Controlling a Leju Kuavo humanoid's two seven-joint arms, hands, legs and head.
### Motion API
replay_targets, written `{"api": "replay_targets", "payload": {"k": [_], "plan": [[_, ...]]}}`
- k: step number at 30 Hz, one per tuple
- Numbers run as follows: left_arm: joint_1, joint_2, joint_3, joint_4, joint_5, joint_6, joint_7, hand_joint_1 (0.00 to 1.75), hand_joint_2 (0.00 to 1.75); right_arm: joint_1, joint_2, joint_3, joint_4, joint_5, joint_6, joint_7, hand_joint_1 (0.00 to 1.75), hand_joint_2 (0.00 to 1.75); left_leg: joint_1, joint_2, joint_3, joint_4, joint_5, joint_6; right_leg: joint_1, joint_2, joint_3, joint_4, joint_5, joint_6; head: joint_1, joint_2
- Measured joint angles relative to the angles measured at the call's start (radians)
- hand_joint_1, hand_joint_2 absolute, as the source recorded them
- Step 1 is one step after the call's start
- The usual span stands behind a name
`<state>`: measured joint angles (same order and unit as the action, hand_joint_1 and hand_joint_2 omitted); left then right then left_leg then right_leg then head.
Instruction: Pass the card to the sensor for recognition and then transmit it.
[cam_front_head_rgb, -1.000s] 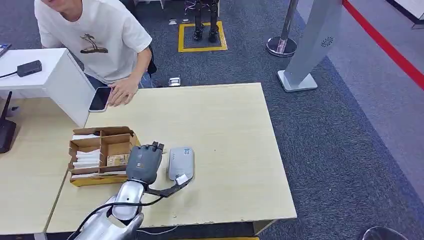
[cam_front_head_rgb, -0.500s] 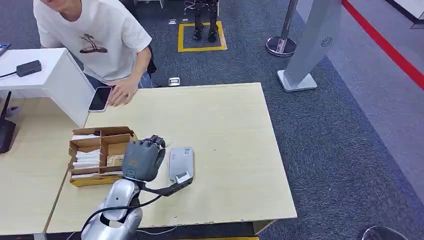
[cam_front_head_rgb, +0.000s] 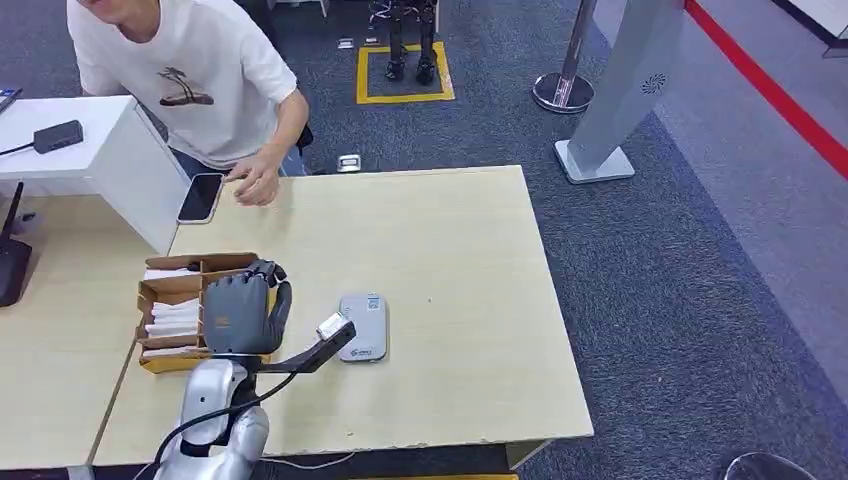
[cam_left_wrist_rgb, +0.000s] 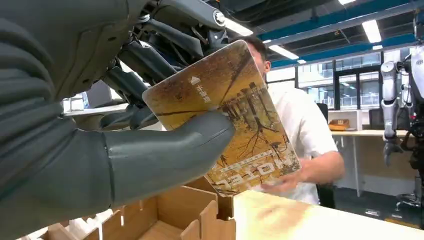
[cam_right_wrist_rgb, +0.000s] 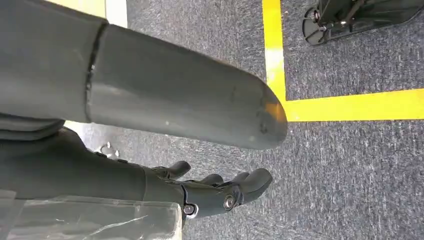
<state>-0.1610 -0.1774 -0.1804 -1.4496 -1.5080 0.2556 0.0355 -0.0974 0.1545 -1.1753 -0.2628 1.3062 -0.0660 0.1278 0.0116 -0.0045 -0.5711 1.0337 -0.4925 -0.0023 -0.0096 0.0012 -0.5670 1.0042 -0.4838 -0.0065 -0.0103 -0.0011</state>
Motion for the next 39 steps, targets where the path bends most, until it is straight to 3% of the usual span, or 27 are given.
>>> {"api": "replay_targets", "payload": {"k": [23, 25, 27, 28, 30, 32, 39], "plan": [[0.001, -0.008, 0.006, -0.006, 0.0, 0.0, 0.0, 1.75, 1.75, 0.0, 0.0, -0.002, 0.0, 0.0, 0.0, 0.0, 0.0, 0.0, 0.0, 0.0, 0.0, 0.0, 0.0, 0.0, 0.0, 0.0, 0.0, 0.0, 0.0, 0.0, 0.0, 0.0], [0.0, -0.008, 0.015, -0.006, 0.056, 0.006, -0.004, 1.75, 1.75, 0.0, 0.0, -0.002, 0.0, 0.002, -0.001, 0.0, 0.0, 0.0, 0.0, 0.0, -0.001, 0.0, 0.0, 0.0, 0.0, 0.0, 0.0, 0.0, 0.0, 0.0, 0.001, 0.0], [-0.011, -0.01, 0.062, -0.008, 0.27, -0.003, -0.033, 1.75, 1.75, 0.0, 0.0, -0.002, 0.0, 0.005, -0.005, 0.006, 0.0, 0.0, 0.0, 0.0, 0.0, 0.0, 0.0, 0.0, 0.0, 0.0, 0.0, 0.0, 0.0, 0.0, 0.001, 0.0], [-0.028, -0.01, 0.125, -0.008, 0.408, -0.035, -0.063, 1.75, 1.75, 0.0, 0.0, -0.002, 0.0, 0.008, -0.006, 0.008, 0.0, 0.0, 0.0, 0.0, -0.001, 0.0, 0.0, 0.0, 0.0, 0.0, 0.0, 0.0, 0.0, 0.0, 0.001, 0.0], [-0.078, -0.01, 0.275, -0.008, 0.541, -0.123, -0.136, 1.75, 1.75, 0.0, 0.0, -0.002, 0.0, 0.01, -0.007, 0.009, 0.0, 0.0, 0.001, 0.001, 0.001, 0.0, 0.001, -0.001, 0.0, 0.002, 0.0, 0.0, 0.0, 0.0, 0.001, 0.0], [-0.109, -0.011, 0.38, -0.008, 0.52, -0.167, -0.18, 1.75, 1.75, 0.001, 0.0, -0.002, 0.0, 0.014, -0.007, 0.013, 0.0, 0.0, 0.001, 0.002, 0.002, 0.0, 0.001, -0.001, 0.0, 0.003, 0.0, 0.0, 0.0, 0.0, -0.002, 0.0], [-0.142, -0.046, 0.478, -0.008, 0.481, -0.177, -0.185, 1.75, 1.75, -0.004, 0.0, -0.002, 0.0, 0.023, -0.007, 0.018, 0.0, 0.0, 0.0, 0.003, 0.001, 0.0, 0.001, -0.002, 0.0, 0.004, 0.0, 0.001, 0.001, 0.0, -0.002, 0.0]]}}
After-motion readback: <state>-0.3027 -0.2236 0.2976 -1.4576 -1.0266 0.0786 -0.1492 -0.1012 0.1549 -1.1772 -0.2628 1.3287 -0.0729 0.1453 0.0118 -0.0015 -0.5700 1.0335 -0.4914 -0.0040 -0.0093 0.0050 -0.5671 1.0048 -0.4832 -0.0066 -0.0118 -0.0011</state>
